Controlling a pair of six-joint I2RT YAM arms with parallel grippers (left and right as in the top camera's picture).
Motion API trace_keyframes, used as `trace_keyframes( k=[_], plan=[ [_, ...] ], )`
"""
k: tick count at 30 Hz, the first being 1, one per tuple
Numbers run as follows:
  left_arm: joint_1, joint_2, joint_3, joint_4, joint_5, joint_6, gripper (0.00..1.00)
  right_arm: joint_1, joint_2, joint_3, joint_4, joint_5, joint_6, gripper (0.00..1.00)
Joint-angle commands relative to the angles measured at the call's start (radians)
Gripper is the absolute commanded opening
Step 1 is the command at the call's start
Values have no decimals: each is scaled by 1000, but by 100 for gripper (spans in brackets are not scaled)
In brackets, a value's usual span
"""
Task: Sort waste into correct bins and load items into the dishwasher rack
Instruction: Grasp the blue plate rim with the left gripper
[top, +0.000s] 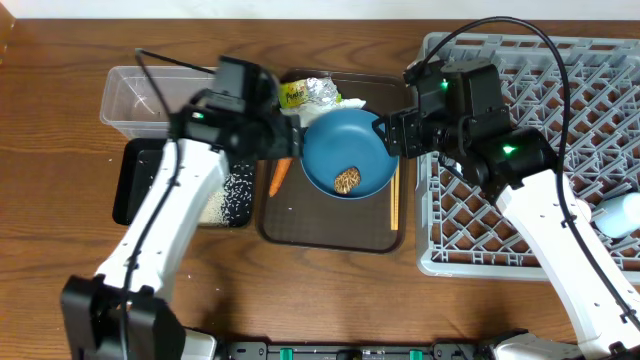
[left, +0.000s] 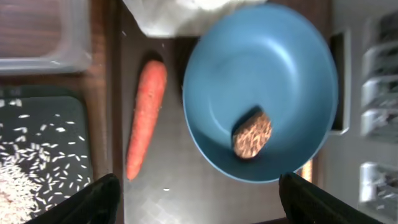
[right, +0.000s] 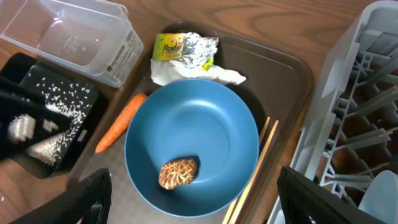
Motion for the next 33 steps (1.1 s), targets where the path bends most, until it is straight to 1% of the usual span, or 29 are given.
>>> trace_keyframes(
  k=[1,6,10,12,15,16,19,21,25,30,33],
  plan=[
    [-47,61,-15,18,-92,46,82,-4,-4,8,-2,8,12,78],
    [-90,173,-15,108,-105,59,82,-3,-4,8,-14,5,12,78],
    [-90,260,-15,156,-144,59,77,2,-3,8,-29,4,15,78],
    [-90,291,-15,186,-143,59,71,3,-3,8,-32,4,15,78],
    [-92,327,-15,216,-142,58,57,3,-3,8,-32,5,15,79],
    [-92,335,-15,220,-142,58,50,3,-3,8,-32,5,14,79],
    [-92,344,-15,232,-142,58,40,3,-3,8,-32,5,14,79],
    [-92,344,-15,242,-143,58,36,3,-3,8,-32,5,14,80],
    [-92,348,-15,263,-143,59,35,3,-3,8,-33,5,14,80],
    [-92,369,-15,306,-143,59,31,3,-3,8,-35,4,15,80],
    [-92,383,-15,308,-142,58,26,3,-3,8,-39,4,15,80]
  ],
)
